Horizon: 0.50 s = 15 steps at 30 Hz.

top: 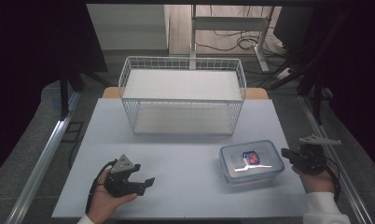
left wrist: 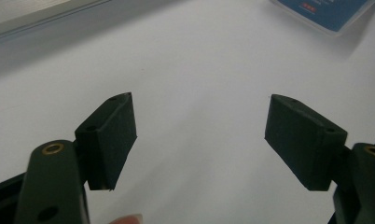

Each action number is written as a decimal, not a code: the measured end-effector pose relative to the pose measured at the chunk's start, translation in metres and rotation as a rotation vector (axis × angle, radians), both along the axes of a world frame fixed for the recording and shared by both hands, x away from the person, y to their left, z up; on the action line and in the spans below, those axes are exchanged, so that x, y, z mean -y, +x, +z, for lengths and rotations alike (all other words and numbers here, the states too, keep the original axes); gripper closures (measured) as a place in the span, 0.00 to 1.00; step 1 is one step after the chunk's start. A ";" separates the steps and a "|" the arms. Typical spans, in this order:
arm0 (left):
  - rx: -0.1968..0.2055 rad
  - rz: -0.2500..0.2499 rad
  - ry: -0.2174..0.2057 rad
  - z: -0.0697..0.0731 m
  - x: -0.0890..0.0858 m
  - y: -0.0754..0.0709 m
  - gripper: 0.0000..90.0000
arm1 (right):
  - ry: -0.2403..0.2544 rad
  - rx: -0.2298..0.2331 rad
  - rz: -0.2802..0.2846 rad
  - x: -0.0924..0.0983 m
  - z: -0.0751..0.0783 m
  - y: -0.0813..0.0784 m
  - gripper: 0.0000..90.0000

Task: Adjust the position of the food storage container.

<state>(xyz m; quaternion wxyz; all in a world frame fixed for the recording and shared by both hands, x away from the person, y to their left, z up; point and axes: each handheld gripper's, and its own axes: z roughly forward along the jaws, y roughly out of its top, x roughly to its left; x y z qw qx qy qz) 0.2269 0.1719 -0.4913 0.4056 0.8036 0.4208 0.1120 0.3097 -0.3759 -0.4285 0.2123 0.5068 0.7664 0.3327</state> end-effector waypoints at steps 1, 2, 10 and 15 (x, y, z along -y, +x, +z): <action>0.001 0.001 -0.001 0.000 0.000 0.000 0.27 | 0.000 -0.006 -0.010 0.003 -0.001 0.000 0.99; 0.001 0.000 -0.001 0.000 0.000 0.000 0.27 | -0.003 -0.012 -0.016 0.006 -0.003 0.001 0.99; -0.009 -0.006 0.002 -0.002 0.002 0.000 0.27 | -0.019 -0.111 -0.056 0.024 -0.026 0.008 0.99; -0.014 -0.014 0.006 -0.003 0.003 0.001 0.27 | -0.043 -0.165 -0.030 0.019 -0.038 0.012 0.99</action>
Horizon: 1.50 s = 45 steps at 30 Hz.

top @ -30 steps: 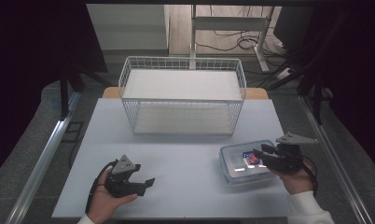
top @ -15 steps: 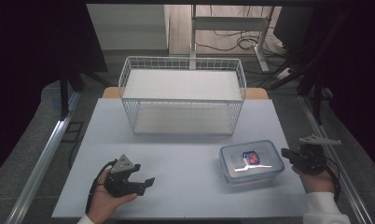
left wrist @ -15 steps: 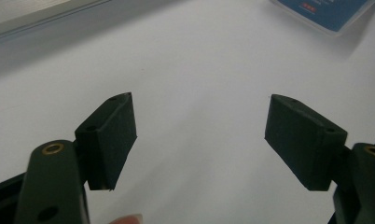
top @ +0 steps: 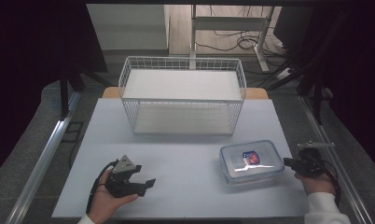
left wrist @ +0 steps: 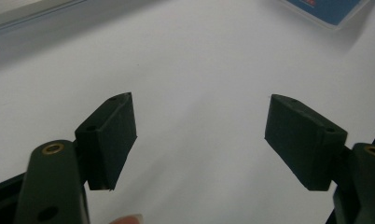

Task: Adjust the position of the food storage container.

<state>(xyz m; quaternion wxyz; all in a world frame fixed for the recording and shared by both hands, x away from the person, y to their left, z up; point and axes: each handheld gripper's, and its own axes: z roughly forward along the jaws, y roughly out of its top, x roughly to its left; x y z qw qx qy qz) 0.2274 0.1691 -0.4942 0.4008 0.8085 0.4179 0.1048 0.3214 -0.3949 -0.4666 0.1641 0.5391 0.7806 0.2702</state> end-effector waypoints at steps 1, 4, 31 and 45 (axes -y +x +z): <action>0.000 -0.001 0.001 0.000 0.000 0.000 0.27 | -0.007 -0.002 0.004 -0.002 -0.001 0.000 0.99; -0.001 -0.004 0.001 0.000 0.000 0.000 0.27 | -0.008 -0.007 0.012 -0.004 -0.002 0.001 0.99; -0.001 0.014 -0.001 0.000 -0.004 0.002 0.27 | -0.004 -0.070 0.214 -0.061 -0.005 -0.005 0.99; 0.003 0.022 0.008 0.000 -0.008 0.004 0.27 | -0.020 -0.060 0.298 -0.097 -0.008 0.001 0.99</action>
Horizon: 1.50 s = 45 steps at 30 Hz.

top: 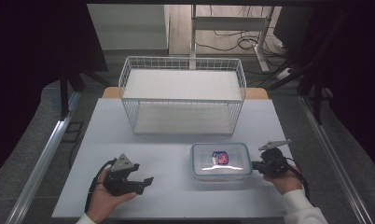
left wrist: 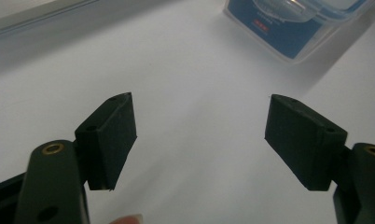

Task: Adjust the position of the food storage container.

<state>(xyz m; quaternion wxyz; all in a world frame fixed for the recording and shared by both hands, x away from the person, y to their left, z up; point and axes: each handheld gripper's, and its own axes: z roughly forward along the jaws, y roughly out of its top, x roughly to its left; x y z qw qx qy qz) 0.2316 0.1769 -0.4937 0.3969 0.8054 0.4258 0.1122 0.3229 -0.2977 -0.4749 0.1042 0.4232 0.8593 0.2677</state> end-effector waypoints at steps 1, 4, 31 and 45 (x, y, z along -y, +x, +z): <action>0.001 0.002 0.000 0.000 -0.001 0.000 0.27 | -0.004 0.002 0.007 -0.004 0.000 0.002 0.99; 0.004 0.011 0.000 0.001 -0.002 0.000 0.27 | -0.013 0.011 0.023 -0.015 -0.001 0.006 0.99; 0.006 0.015 0.001 0.001 -0.006 0.001 0.27 | -0.019 0.054 0.178 -0.095 -0.007 0.005 0.99; 0.003 0.021 -0.004 0.000 -0.006 0.001 0.27 | 0.108 0.155 0.032 -0.049 0.011 -0.010 0.98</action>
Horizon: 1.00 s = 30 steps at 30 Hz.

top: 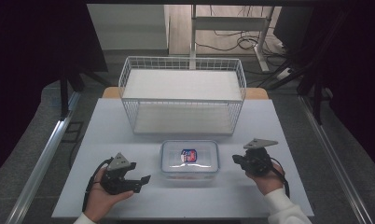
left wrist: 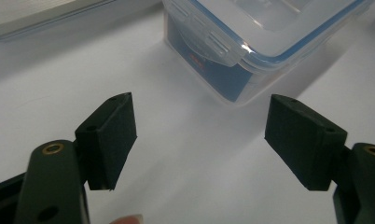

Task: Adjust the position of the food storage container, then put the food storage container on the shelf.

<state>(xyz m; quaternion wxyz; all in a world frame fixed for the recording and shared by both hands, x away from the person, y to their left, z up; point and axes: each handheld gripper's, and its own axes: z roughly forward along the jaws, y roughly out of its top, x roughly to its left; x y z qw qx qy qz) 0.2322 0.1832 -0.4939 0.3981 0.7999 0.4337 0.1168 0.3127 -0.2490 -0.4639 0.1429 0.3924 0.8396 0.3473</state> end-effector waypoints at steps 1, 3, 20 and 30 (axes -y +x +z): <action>-0.001 0.000 0.001 0.000 0.000 0.000 0.27 | 0.019 0.005 -0.012 0.004 0.000 -0.001 0.98; -0.003 -0.001 0.003 -0.001 0.001 0.001 0.27 | 0.048 0.008 -0.032 0.011 0.000 -0.002 0.98; -0.008 0.001 0.003 -0.003 -0.003 0.000 0.27 | 0.226 0.006 -0.027 0.013 -0.001 0.000 0.26; -0.010 0.010 -0.037 0.001 -0.004 0.004 0.23 | 0.213 0.008 -0.039 0.004 0.000 -0.004 0.19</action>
